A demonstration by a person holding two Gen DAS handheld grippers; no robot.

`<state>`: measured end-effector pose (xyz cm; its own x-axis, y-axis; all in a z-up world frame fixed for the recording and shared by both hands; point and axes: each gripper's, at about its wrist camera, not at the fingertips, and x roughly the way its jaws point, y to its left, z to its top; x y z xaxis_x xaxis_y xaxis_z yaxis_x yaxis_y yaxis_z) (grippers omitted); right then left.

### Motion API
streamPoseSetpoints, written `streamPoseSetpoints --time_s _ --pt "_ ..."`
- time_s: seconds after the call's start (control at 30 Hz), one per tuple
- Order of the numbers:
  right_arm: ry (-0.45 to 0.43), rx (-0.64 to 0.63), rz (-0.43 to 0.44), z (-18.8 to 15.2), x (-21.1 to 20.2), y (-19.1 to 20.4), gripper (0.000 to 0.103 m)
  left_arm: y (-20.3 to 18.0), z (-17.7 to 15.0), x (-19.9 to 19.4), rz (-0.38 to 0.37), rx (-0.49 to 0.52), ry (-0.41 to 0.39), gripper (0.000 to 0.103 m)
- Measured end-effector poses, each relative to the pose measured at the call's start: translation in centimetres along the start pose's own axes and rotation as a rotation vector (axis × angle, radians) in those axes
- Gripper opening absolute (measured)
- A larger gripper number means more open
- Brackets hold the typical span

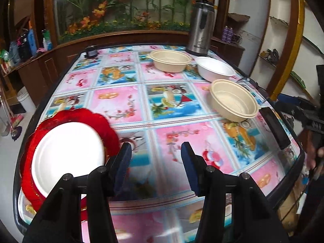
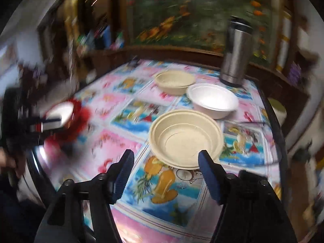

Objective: Organize plates and bowls
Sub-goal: 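Lift the beige bowl with the right tool toward the left tool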

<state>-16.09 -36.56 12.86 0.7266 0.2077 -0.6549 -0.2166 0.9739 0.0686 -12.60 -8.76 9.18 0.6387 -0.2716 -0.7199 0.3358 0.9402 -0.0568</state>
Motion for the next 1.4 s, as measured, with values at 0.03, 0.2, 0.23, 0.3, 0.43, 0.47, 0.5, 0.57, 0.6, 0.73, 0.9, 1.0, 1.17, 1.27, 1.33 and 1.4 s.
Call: streamPoseSetpoints --time_s 0.03,0.2,0.23,0.3,0.43,0.47,0.5,0.57,0.6,0.73,0.9,1.0,1.17,1.27,1.33,1.4 --pt "-0.011 0.058 -0.009 0.2 0.2 -0.8 0.068 -0.3 0.1 0.0 -0.003 0.008 0.003 0.049" --pt "0.048 0.314 -0.073 1.8 3.8 -7.0 0.068 -1.8 0.0 -0.2 -0.02 0.032 -0.002 0.049" --pt "0.087 0.312 -0.08 2.3 5.2 -7.6 0.068 -1.9 -0.1 -0.1 -0.024 0.031 0.001 0.049" --pt "0.152 0.301 -0.081 2.7 8.0 -8.0 0.062 -2.0 -0.3 -0.1 -0.025 0.028 0.011 0.049" --pt "0.282 0.317 -0.089 2.5 12.8 -8.7 0.018 -1.7 -0.5 -0.3 -0.012 0.032 0.016 0.049" --pt "0.295 0.311 -0.09 2.4 13.3 -8.6 0.017 -1.6 -0.5 -0.3 -0.01 0.031 0.016 0.049" --pt "0.291 0.289 -0.08 2.5 13.5 -8.3 0.017 -1.4 -0.5 -0.3 -0.008 0.029 0.018 0.049" --pt "0.306 0.209 -0.045 2.6 13.3 -6.8 0.017 -1.2 -0.5 -0.2 -0.006 0.025 0.024 0.049" --pt "0.309 0.155 -0.034 2.7 13.0 -5.8 0.017 -1.1 -0.5 0.0 -0.007 0.023 0.026 0.049" --pt "0.327 -0.08 0.04 2.7 11.5 -0.7 0.017 -1.3 -0.5 0.3 -0.023 0.018 0.031 0.049" --pt "0.201 -0.071 0.018 2.9 8.2 1.0 0.032 -1.7 -0.3 0.8 -0.071 0.005 0.055 0.049" --pt "0.134 0.07 0.065 2.5 5.5 -0.5 0.032 -1.8 0.0 1.3 -0.112 -0.022 0.078 0.049" --pt "0.127 0.319 0.154 -0.1 3.8 -2.7 0.034 -2.3 0.9 3.3 -0.182 -0.092 0.151 0.049" --pt "0.157 0.369 0.161 -1.1 4.3 -3.0 0.034 -2.9 1.1 4.3 -0.176 -0.106 0.18 0.049" --pt "0.177 0.376 0.176 -1.5 4.9 -2.8 0.034 -3.3 1.3 4.9 -0.156 -0.099 0.182 0.049" --pt "0.194 0.364 0.189 -1.7 5.4 -2.2 0.034 -3.5 1.3 5.6 -0.152 -0.098 0.188 0.049"
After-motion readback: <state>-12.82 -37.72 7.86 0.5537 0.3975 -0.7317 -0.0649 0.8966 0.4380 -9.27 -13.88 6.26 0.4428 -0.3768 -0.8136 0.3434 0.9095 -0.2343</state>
